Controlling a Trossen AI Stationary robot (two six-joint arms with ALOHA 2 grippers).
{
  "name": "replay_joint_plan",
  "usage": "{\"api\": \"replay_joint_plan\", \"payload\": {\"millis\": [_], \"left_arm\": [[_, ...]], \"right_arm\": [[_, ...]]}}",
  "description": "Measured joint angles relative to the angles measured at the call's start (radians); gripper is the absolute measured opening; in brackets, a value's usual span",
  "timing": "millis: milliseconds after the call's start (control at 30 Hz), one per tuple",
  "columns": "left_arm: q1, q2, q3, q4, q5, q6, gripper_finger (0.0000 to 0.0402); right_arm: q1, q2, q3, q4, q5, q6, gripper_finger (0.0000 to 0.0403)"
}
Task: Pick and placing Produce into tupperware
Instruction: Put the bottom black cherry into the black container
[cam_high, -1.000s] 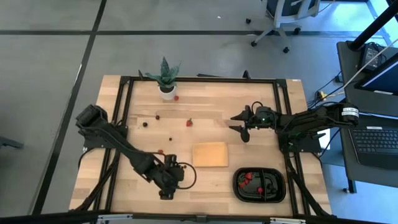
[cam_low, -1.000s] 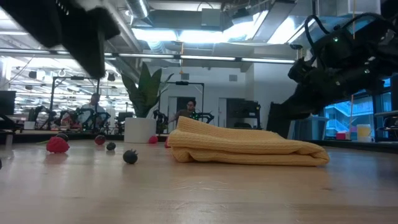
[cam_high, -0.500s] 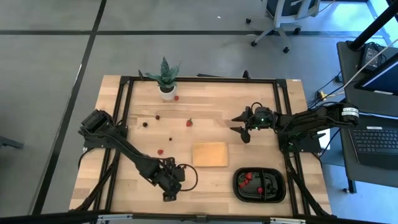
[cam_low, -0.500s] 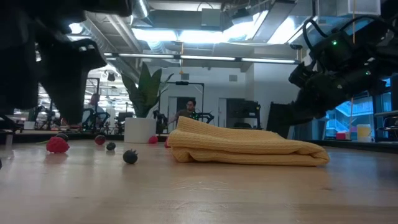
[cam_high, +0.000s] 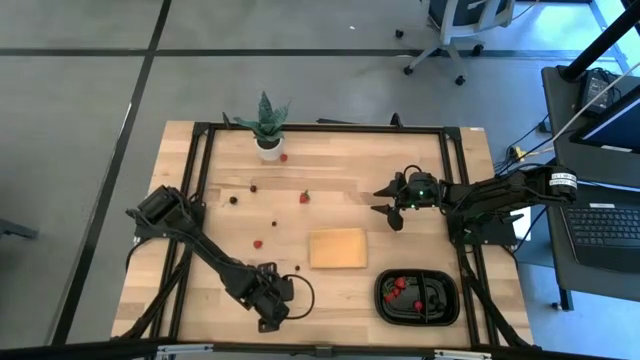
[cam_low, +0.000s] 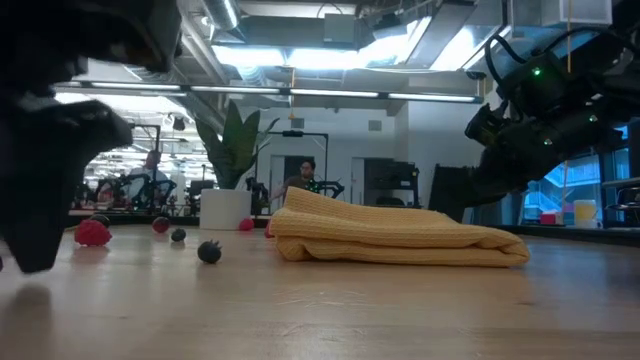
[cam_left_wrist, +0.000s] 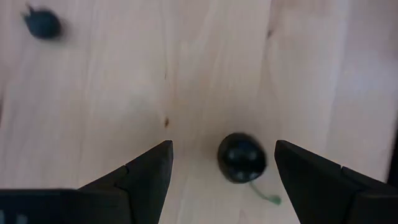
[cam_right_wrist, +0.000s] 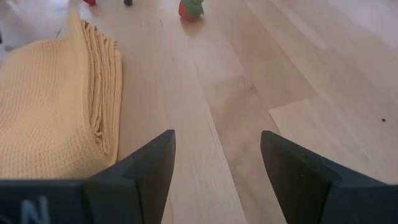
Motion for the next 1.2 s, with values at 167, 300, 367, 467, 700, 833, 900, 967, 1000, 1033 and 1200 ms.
{"api": "replay_joint_plan", "payload": {"millis": [167, 300, 367, 467, 700, 833, 900, 967, 1000, 1033, 1200], "left_arm": [[-0.001, 0.027, 0.018, -0.013, 0.004, -0.005, 0.0272], [0.000, 0.029, 0.019, -0.015, 0.006, -0.005, 0.0272], [0.000, 0.029, 0.019, -0.016, 0.008, -0.005, 0.0272], [0.000, 0.030, 0.021, -0.024, 0.021, -0.006, 0.0272], [0.000, 0.031, 0.021, -0.039, 0.026, -0.029, 0.0272], [0.000, 0.031, 0.021, -0.042, 0.028, -0.030, 0.0265], [0.001, 0.032, 0.020, -0.045, 0.030, -0.030, 0.0253], [0.001, 0.032, 0.020, -0.048, 0.030, -0.030, 0.0237], [0.001, 0.032, 0.020, -0.049, 0.030, -0.031, 0.0229], [0.002, 0.032, 0.019, -0.050, 0.029, -0.031, 0.0220], [0.002, 0.032, 0.019, -0.051, 0.027, -0.031, 0.0186]], "right_arm": [[0.000, 0.000, 0.000, 0.000, 0.000, 0.000, 0.0237], [0.000, 0.000, 0.000, 0.001, 0.000, 0.000, 0.0237], [0.000, 0.000, 0.000, 0.001, 0.000, -0.001, 0.0237], [0.000, 0.000, 0.000, 0.001, 0.000, -0.002, 0.0237], [0.000, 0.001, 0.000, 0.001, 0.000, -0.004, 0.0237], [0.000, 0.001, 0.000, 0.001, 0.000, -0.005, 0.0237], [0.000, 0.001, 0.000, 0.001, 0.000, -0.005, 0.0237], [0.000, 0.001, 0.000, 0.001, 0.000, -0.005, 0.0237], [0.000, 0.001, 0.000, 0.001, 0.000, -0.005, 0.0237], [0.000, 0.001, 0.000, 0.001, 0.000, -0.005, 0.0237], [0.000, 0.001, 0.000, 0.001, 0.000, -0.005, 0.0237]]}}
